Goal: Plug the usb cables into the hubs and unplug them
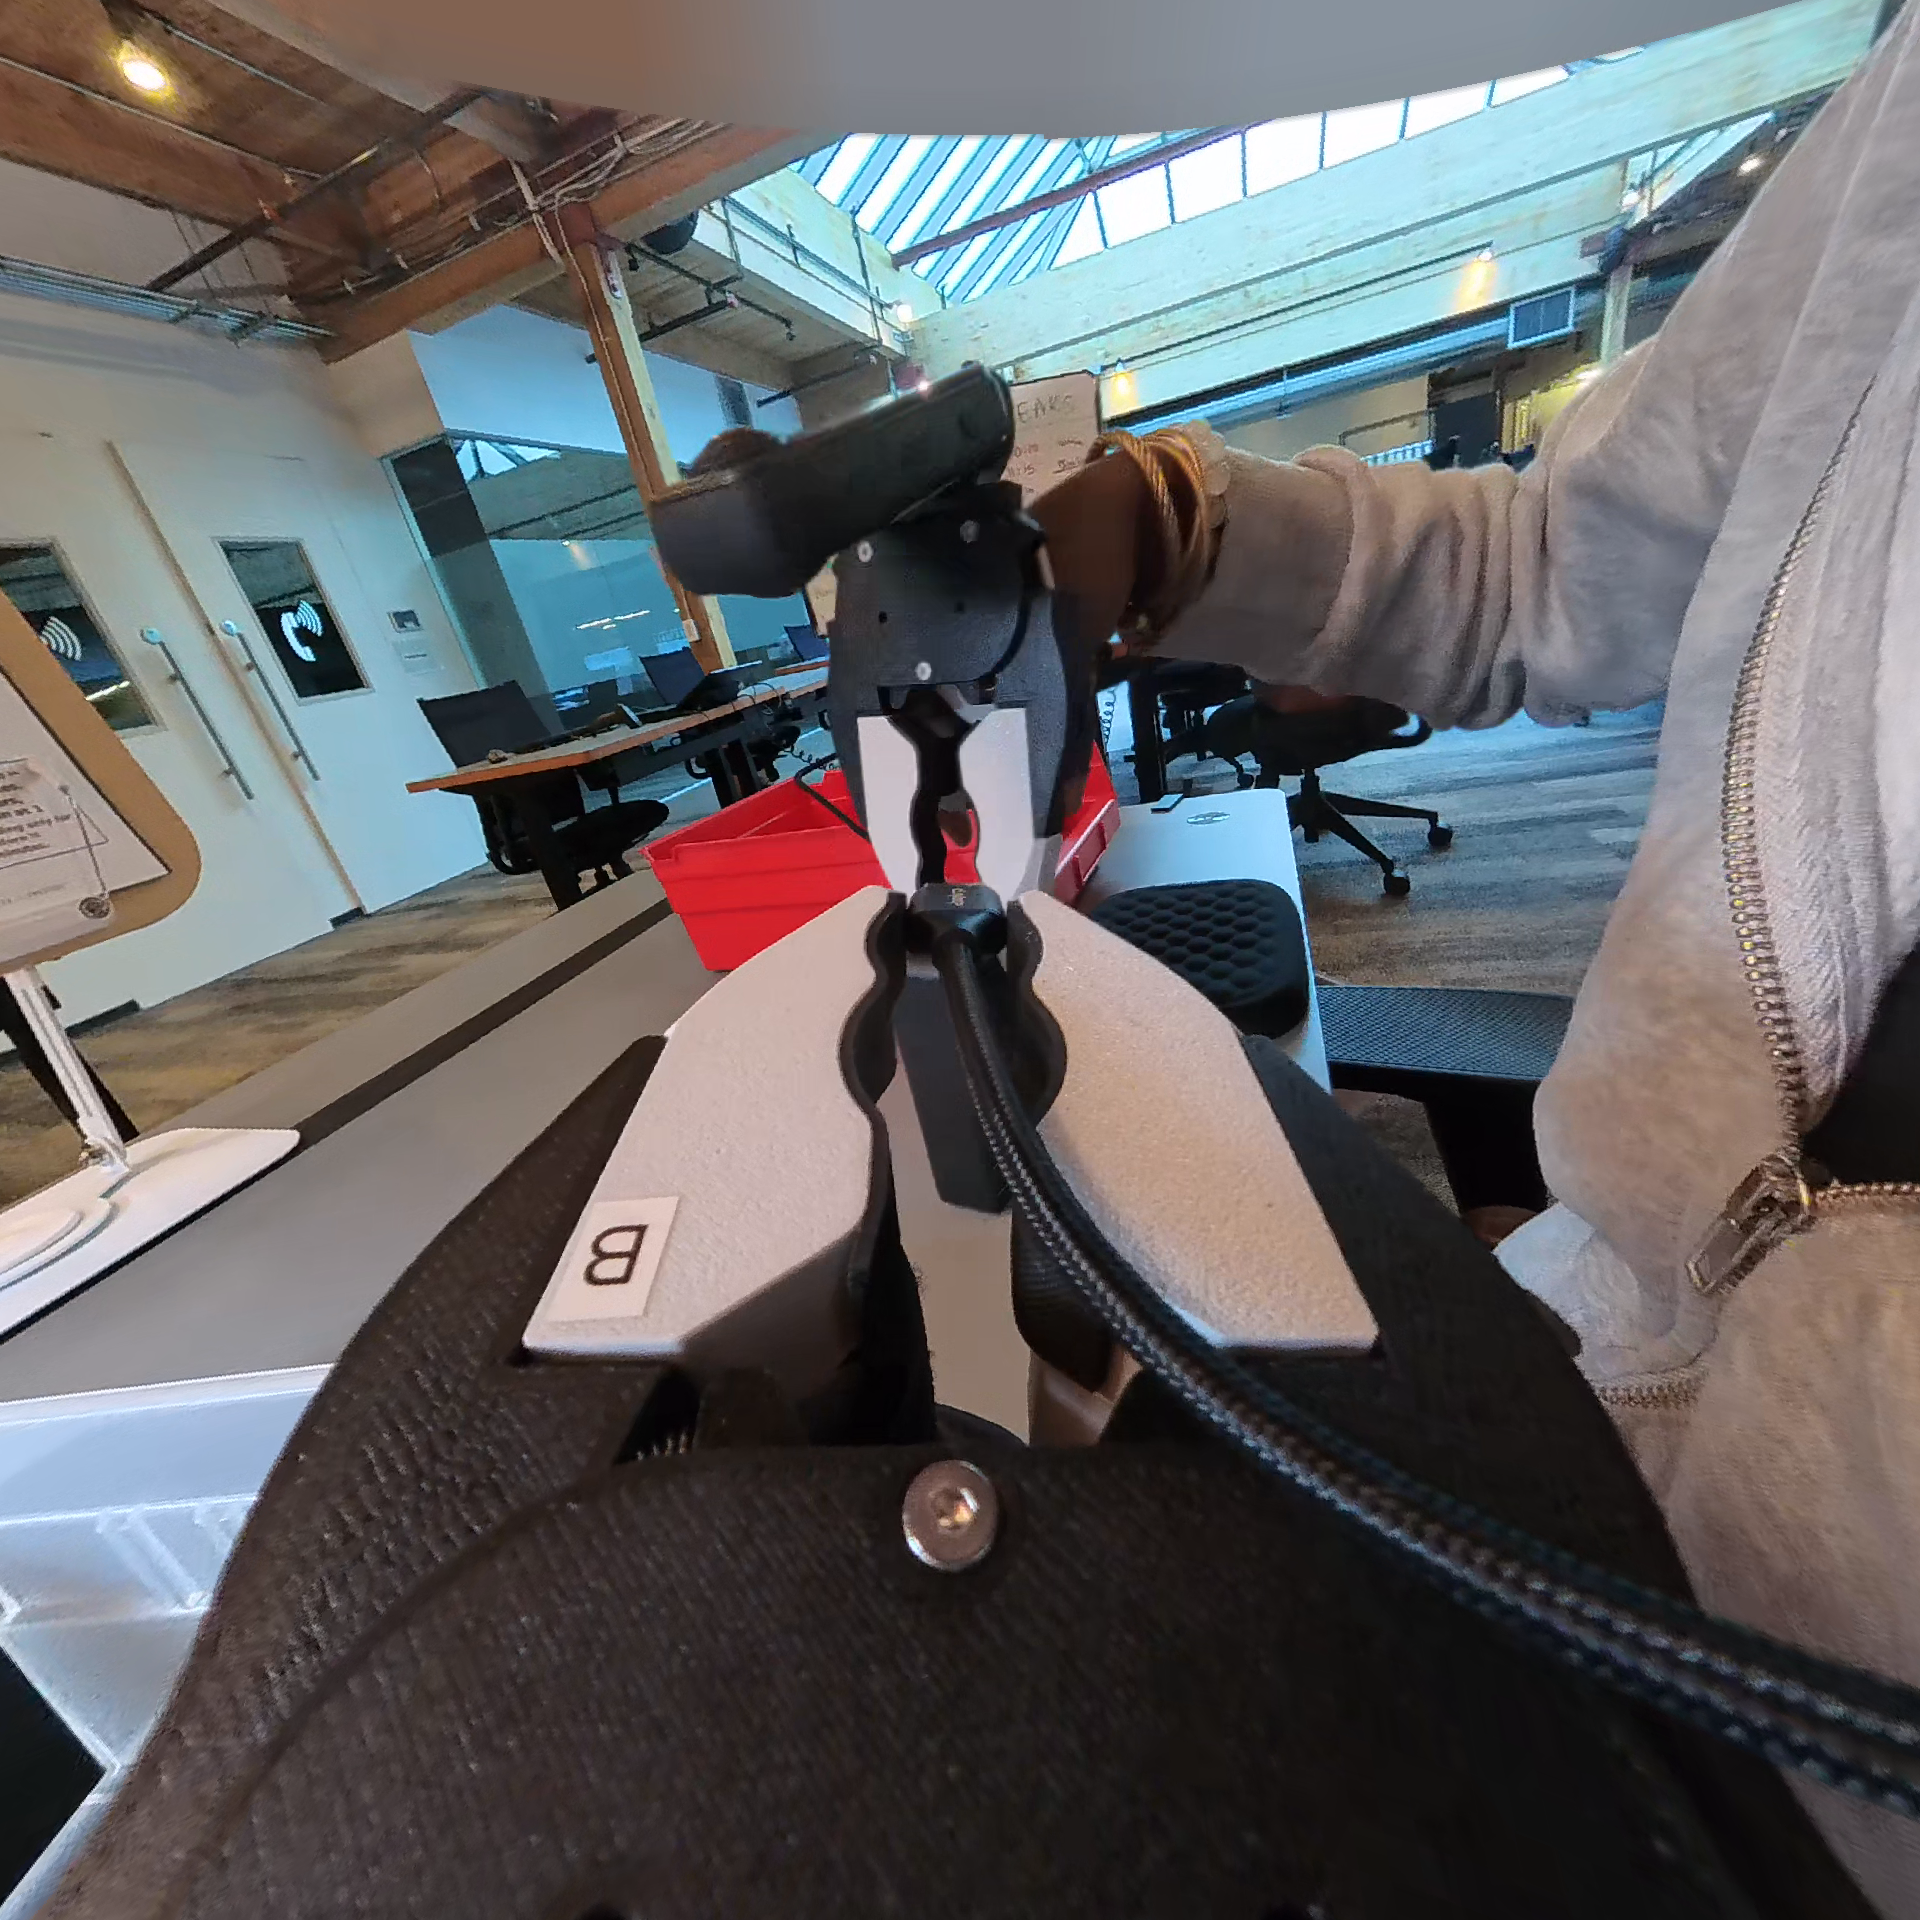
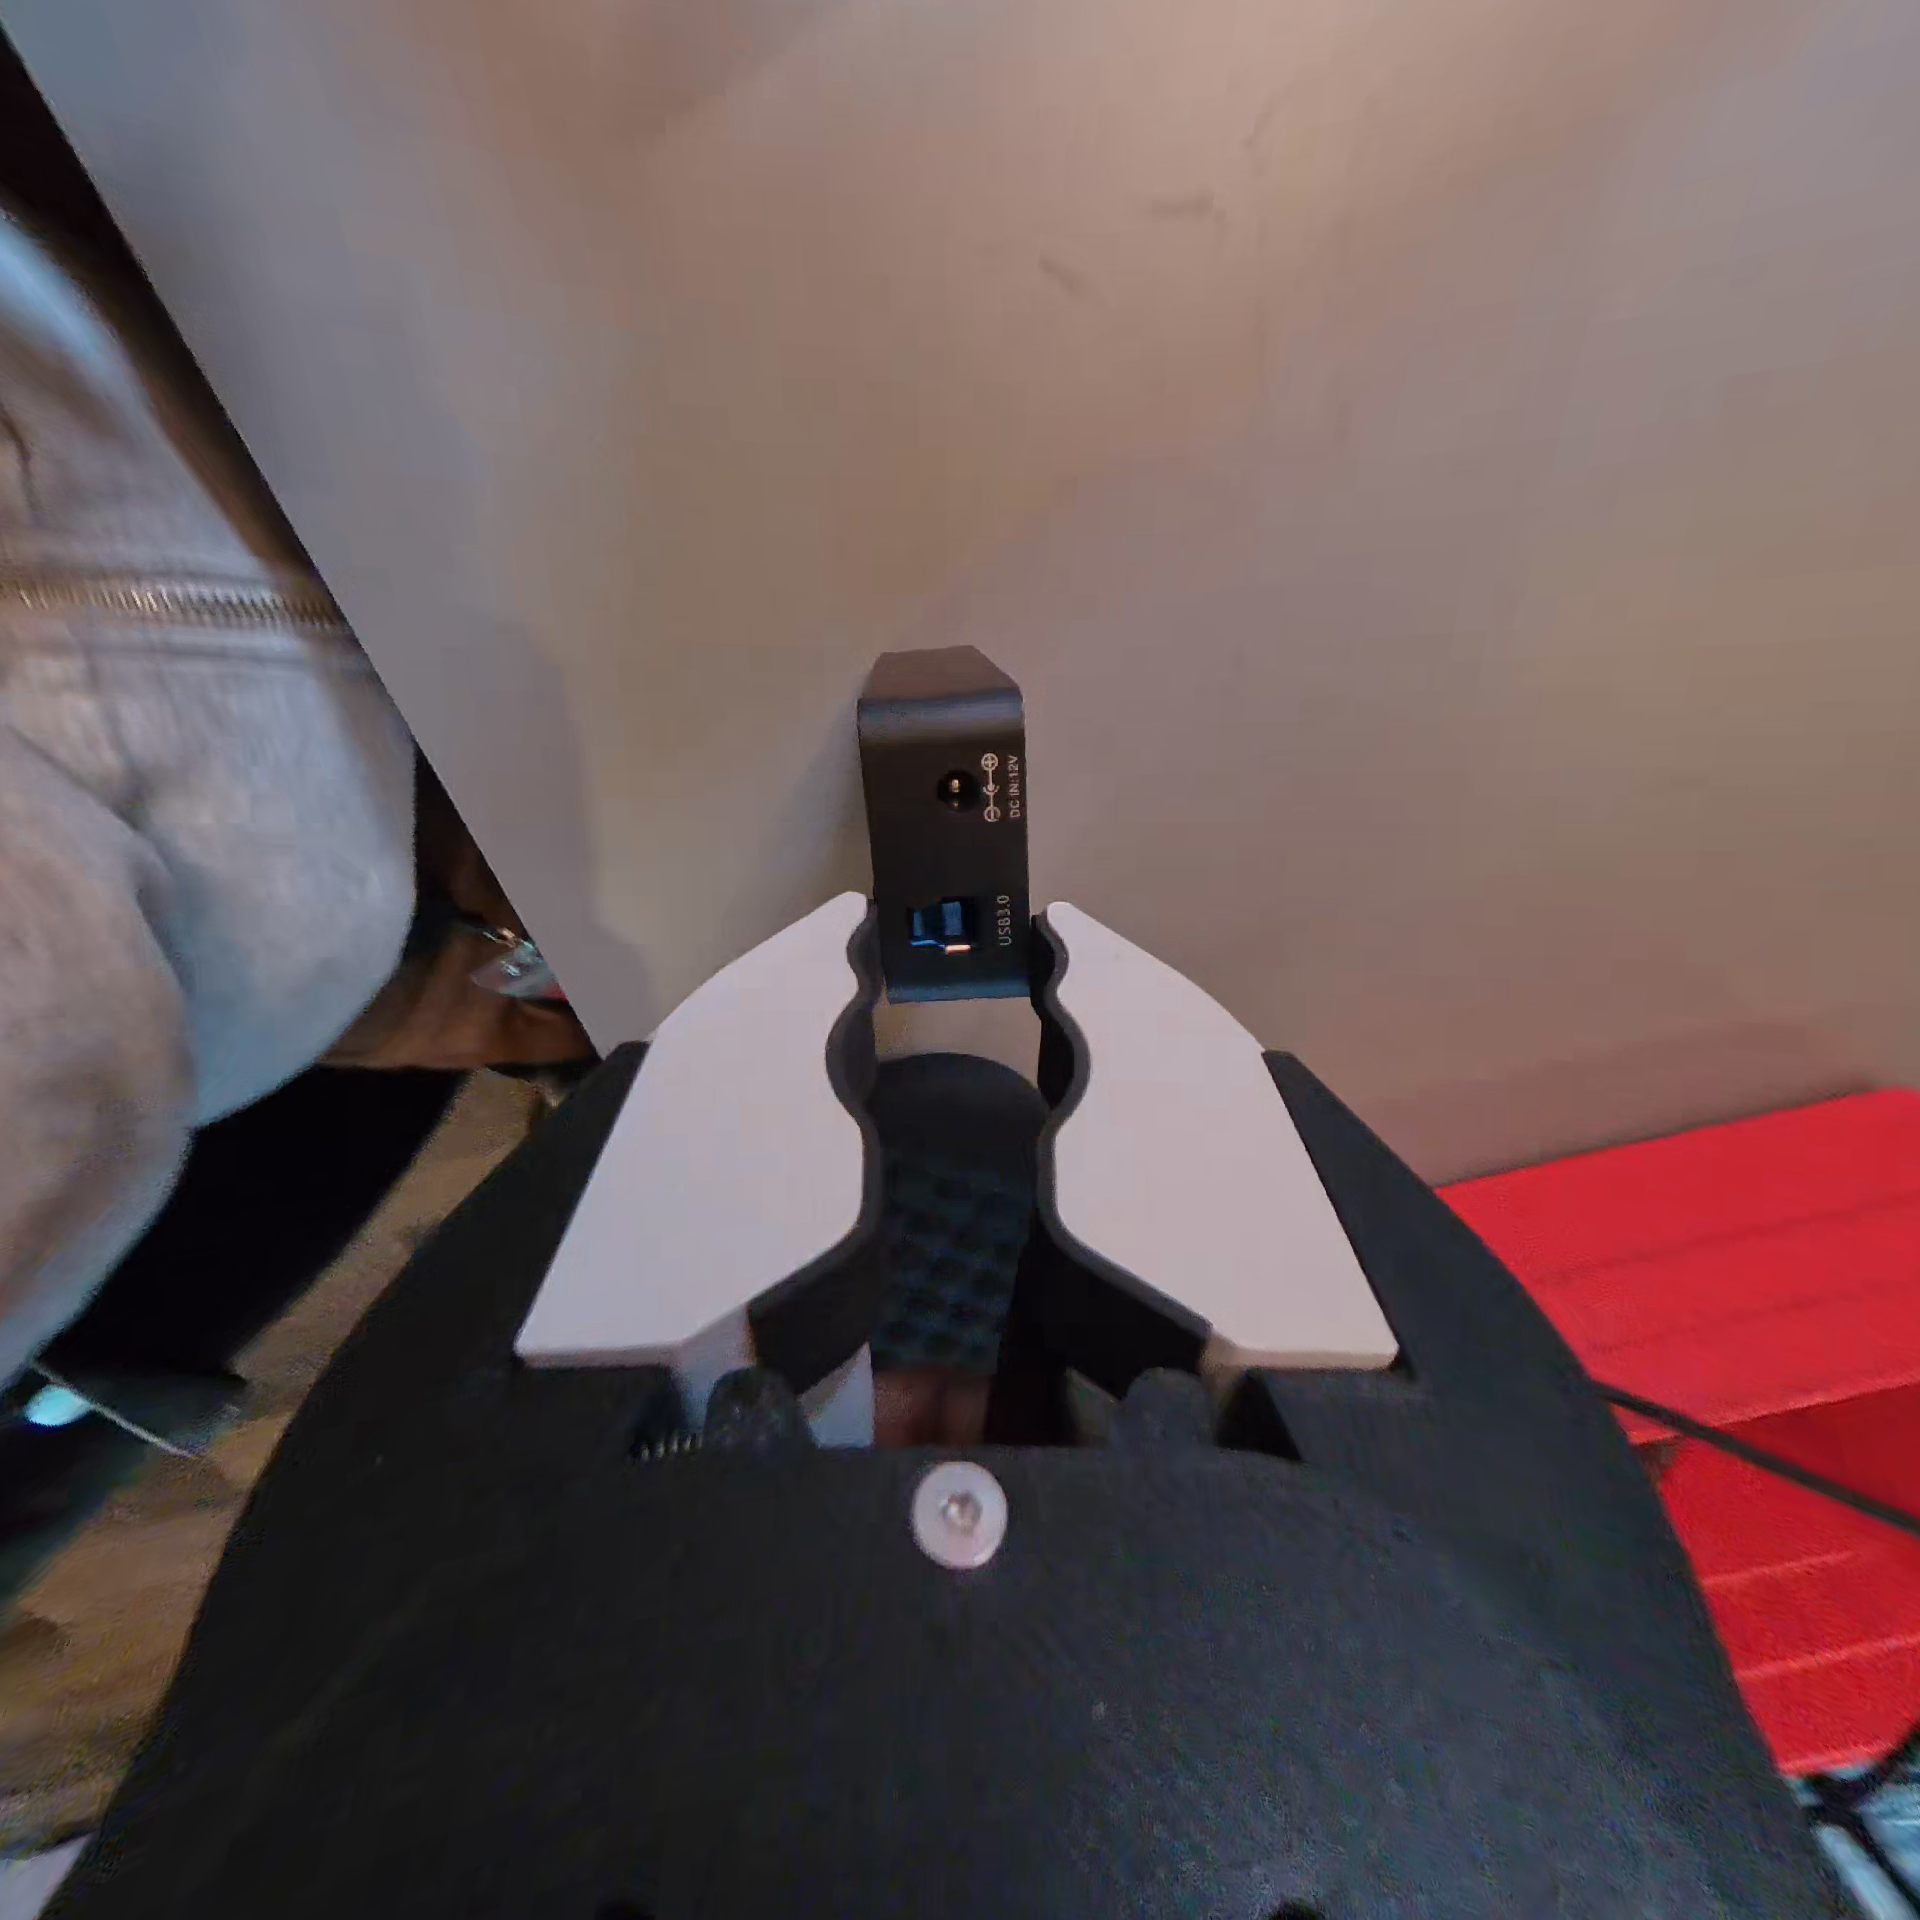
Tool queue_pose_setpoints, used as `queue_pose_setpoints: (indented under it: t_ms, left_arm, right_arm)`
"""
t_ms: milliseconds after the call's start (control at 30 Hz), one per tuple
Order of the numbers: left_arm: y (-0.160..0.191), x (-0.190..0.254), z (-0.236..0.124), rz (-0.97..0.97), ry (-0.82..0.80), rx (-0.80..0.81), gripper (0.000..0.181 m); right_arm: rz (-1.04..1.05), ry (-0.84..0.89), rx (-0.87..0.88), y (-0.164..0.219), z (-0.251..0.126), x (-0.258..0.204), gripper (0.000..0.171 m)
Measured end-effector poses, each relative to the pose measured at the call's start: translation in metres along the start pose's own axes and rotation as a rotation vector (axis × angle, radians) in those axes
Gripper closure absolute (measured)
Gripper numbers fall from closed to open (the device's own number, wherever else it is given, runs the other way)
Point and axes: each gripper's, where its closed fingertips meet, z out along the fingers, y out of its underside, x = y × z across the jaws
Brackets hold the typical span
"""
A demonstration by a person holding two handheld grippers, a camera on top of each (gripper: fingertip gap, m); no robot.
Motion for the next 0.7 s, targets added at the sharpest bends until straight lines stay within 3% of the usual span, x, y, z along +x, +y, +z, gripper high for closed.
queue_pose_setpoints:
  t_ms: [167, 300, 433, 633, 700]
  left_arm:
    - [-0.003, 0.001, -0.002, 0.017, -0.005, 0.001, 0.163]
    - [-0.002, 0.0, -0.002, 0.009, -0.01, 0.002, 0.163]
    - [0.002, 0.001, 0.002, -0.005, -0.002, -0.006, 0.163]
    - [0.004, 0.004, 0.007, -0.006, 0.006, -0.021, 0.163]
    - [0.005, 0.004, 0.008, -0.008, 0.009, -0.026, 0.163]
  right_arm:
    - [0.11, -0.057, 0.066, -0.006, 0.002, -0.007, 0.14]
    - [0.096, -0.146, 0.137, -0.008, -0.001, -0.02, 0.097]
    - [-0.124, -0.176, 0.417, -0.009, -0.008, -0.02, 0.058]
    - [0.049, -0.31, 0.481, 0.009, 0.016, -0.015, 0.097]
    - [0.063, -0.305, 0.471, 0.011, 0.023, -0.02, 0.097]
